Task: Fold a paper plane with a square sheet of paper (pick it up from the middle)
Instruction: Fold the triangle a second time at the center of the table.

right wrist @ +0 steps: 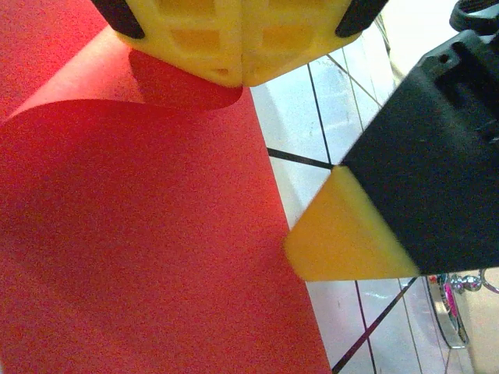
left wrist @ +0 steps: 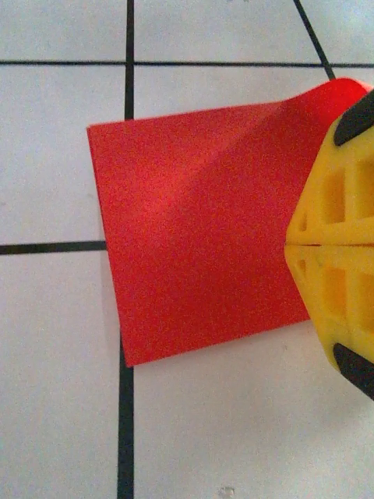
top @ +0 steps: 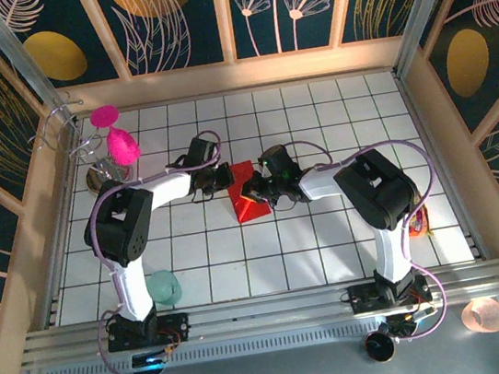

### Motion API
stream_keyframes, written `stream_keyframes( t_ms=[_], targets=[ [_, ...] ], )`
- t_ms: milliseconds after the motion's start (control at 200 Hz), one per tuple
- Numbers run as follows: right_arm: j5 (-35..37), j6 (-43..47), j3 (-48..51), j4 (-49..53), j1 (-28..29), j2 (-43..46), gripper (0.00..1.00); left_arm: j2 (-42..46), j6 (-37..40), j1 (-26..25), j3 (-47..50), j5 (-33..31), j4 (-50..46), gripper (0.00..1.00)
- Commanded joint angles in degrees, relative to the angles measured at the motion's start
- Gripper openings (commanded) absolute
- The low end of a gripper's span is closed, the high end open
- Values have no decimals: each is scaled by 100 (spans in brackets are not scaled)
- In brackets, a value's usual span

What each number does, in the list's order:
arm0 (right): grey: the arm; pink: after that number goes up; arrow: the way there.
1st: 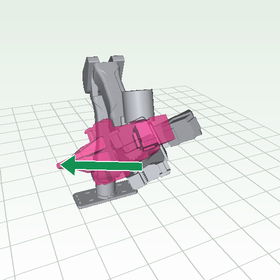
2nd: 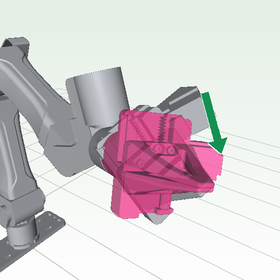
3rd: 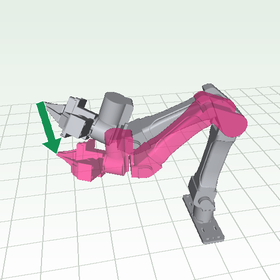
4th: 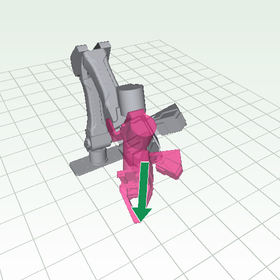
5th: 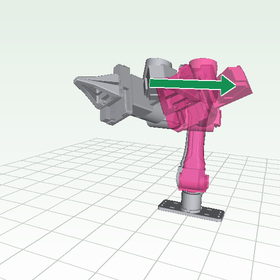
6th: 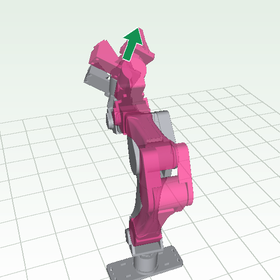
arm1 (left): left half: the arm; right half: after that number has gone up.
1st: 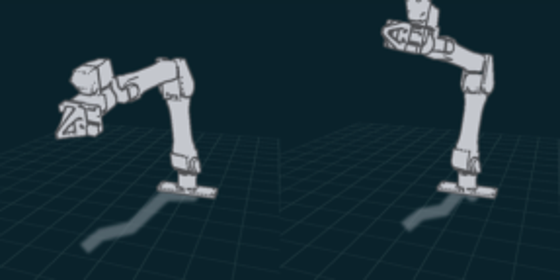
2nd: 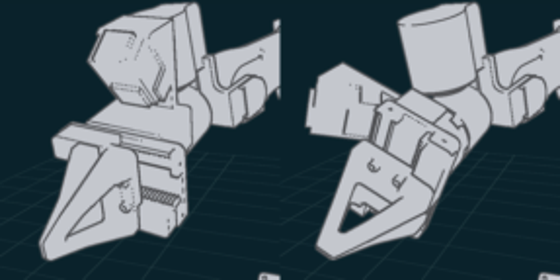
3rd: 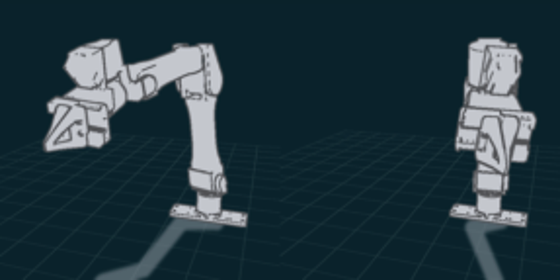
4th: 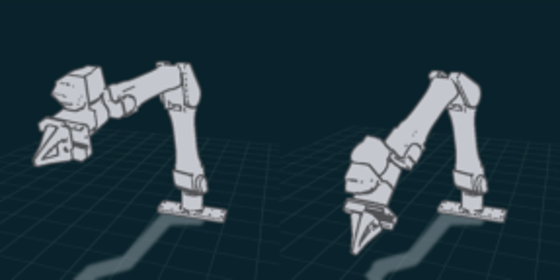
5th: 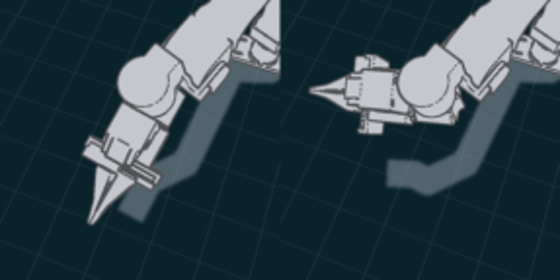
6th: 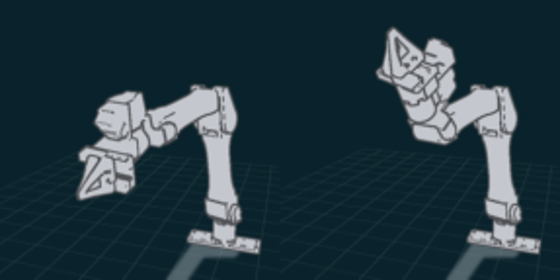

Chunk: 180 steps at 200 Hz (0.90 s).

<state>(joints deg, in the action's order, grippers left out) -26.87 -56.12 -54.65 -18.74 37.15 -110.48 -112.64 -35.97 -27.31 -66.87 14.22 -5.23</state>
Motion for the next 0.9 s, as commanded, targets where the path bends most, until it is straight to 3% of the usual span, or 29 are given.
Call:
stream_keyframes(
  t_ms=[0, 896],
  targets=[
    [-28, -41, -23, -247, 38, -116, 0, -144, 81, 33, -11, -55, -190, 7],
    [-195, -44, -123, -534, 56, -364, 0, -154, 55, 33, 139, -24, -123, 6]
  ],
)
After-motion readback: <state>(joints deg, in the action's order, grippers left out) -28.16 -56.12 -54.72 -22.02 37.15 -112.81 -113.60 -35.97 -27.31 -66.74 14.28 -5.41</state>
